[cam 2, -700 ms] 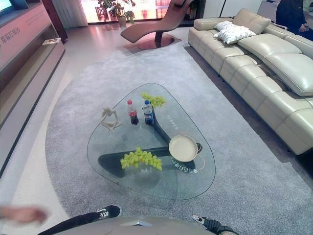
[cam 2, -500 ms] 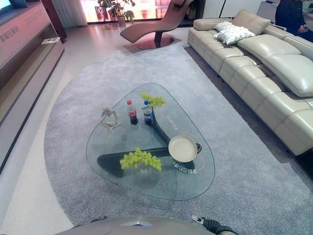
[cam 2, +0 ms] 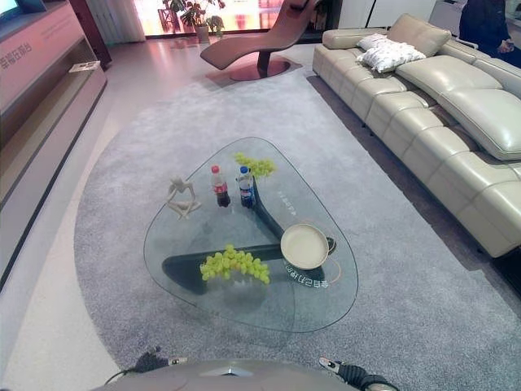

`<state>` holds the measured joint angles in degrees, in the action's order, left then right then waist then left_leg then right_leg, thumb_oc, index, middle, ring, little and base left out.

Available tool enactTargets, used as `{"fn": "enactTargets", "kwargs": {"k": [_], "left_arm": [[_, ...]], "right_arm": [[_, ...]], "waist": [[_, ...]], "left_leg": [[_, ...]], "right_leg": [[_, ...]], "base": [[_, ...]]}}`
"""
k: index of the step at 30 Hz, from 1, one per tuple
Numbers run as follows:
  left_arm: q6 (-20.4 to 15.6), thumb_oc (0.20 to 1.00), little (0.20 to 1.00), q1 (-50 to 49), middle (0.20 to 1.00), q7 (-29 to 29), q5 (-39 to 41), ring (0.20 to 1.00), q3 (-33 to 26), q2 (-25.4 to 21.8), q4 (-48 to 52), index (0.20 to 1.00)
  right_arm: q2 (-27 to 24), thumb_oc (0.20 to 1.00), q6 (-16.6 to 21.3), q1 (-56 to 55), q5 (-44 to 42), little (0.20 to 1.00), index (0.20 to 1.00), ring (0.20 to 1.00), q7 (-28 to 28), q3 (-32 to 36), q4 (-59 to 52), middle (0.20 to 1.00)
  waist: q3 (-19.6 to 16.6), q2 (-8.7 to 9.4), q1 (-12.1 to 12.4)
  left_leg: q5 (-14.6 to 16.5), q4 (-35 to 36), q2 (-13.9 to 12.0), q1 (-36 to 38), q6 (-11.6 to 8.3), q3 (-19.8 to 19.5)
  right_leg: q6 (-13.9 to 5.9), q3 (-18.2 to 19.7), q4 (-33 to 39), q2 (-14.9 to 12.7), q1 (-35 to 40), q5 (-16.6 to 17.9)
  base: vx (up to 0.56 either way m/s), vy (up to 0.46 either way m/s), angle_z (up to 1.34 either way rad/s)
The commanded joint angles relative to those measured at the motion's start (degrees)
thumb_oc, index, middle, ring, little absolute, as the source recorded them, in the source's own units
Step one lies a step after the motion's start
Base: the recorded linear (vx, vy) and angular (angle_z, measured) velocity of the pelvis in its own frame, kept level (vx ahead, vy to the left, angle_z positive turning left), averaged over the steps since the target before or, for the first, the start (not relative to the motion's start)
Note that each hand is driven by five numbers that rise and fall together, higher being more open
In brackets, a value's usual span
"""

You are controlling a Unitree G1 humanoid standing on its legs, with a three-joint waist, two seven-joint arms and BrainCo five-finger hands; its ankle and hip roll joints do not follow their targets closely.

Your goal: Pick up fruits into the plate

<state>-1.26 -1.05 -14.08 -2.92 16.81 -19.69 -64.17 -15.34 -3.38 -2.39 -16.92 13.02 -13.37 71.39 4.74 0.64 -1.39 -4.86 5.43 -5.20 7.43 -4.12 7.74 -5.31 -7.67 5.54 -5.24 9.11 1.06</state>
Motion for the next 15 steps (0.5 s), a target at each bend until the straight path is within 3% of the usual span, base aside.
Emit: {"fn": "enactTargets", "kwargs": {"k": [1,8,15], "left_arm": [[0.35,1.0,1.0,10.77,1.0,-4.41,-6.35,1.0,1.27,-5.51,4.09,1.0],[4.98,1.0,1.0,22.54,1.0,-7.96,-11.67,1.0,5.34,-16.56,12.61,1.0],[7.19,1.0,1.0,36.5,1.0,-10.57,-13.4,1.0,8.55,-22.88,11.64,1.0]], "right_arm": [[-2.84,1.0,-0.93,6.85,-2.07,1.0,1.0,1.0,1.18,-0.05,0.56,1.0],[-4.64,1.0,0.26,11.49,-8.16,1.0,1.0,1.0,0.4,-2.6,-1.97,1.0],[-5.82,1.0,2.04,16.76,-14.54,1.0,1.0,1.0,-0.64,-4.7,-6.22,1.0]], "waist": [[5.61,-0.78,-0.12],[10.93,-1.68,-1.1],[18.26,-2.04,-3.0]], "left_leg": [[6.05,-1.72,2.09,1.09,2.79,0.15],[4.54,-2.46,1.6,-5.01,2.76,0.97],[2.87,-3.93,1.9,-12.16,2.28,1.12]], "right_leg": [[1.2,-0.3,-5.07,1.77,-2.03,-2.22],[1.63,1.2,-6.28,2.47,-8.73,-1.19],[2.21,2.21,-7.5,3.05,-15.88,0.22]], "base": [[-0.1,0.003,-0.1],[-0.18,-0.035,-0.06],[-0.19,-0.037,-0.04]]}}
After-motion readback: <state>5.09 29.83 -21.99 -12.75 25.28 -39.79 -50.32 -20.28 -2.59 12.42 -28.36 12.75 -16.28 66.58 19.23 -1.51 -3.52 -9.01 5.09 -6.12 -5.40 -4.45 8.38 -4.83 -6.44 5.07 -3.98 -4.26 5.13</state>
